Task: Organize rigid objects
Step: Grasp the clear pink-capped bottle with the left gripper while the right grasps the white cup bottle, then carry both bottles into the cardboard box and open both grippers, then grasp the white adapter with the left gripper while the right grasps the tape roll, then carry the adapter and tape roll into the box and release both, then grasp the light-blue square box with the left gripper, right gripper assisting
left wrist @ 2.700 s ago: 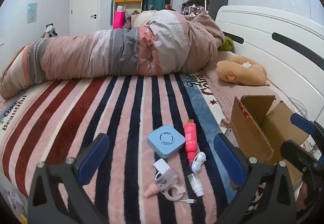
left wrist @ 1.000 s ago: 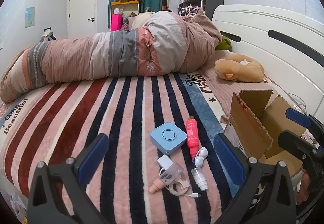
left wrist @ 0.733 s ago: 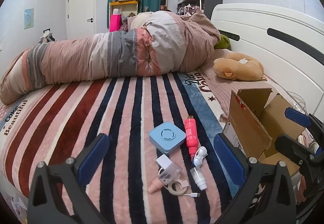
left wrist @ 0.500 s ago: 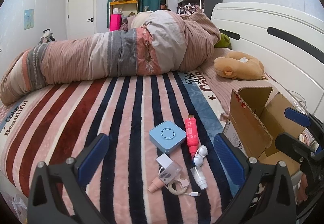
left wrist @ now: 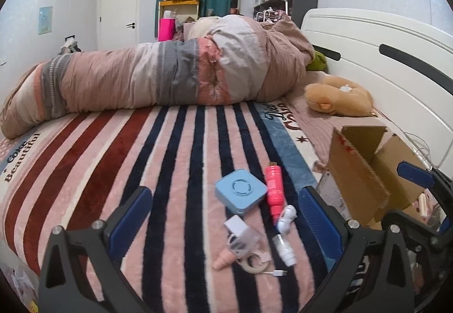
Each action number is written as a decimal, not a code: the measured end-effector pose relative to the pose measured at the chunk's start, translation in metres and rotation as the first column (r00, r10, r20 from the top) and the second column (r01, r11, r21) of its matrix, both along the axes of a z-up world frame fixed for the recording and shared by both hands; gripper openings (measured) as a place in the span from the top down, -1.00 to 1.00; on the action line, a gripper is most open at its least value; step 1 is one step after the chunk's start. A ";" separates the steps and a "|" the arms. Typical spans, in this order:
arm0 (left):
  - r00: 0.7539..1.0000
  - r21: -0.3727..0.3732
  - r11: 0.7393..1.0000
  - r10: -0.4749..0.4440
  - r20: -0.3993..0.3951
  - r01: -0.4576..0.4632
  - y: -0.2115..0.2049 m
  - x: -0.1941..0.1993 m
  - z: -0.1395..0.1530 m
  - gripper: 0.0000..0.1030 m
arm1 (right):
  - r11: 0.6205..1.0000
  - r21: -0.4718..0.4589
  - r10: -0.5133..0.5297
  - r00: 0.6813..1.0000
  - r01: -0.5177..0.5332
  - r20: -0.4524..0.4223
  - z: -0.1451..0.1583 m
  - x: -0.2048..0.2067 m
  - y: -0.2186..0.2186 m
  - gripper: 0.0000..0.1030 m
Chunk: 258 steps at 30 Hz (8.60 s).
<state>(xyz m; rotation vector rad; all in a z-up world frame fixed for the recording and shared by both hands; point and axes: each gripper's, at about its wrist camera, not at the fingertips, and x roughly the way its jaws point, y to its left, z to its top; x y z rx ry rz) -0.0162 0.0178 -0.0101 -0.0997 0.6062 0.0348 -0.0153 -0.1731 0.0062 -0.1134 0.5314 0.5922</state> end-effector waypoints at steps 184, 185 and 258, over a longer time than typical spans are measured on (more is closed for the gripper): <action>0.907 0.005 0.933 -0.348 -0.236 0.360 -0.015 0.090 -0.162 -0.09 | 0.973 -0.231 -0.058 0.955 -0.011 -0.291 -0.162 0.043 0.044 0.25; 0.907 0.006 0.933 -0.349 -0.234 0.360 -0.014 0.087 -0.160 -0.09 | 0.973 -0.229 -0.055 0.956 -0.013 -0.287 -0.160 0.042 0.044 0.25; 0.913 0.027 0.913 -0.406 -0.042 0.407 -0.047 0.079 0.035 -0.56 | 0.999 0.006 -0.050 0.998 0.050 0.026 0.015 0.004 -0.054 -0.16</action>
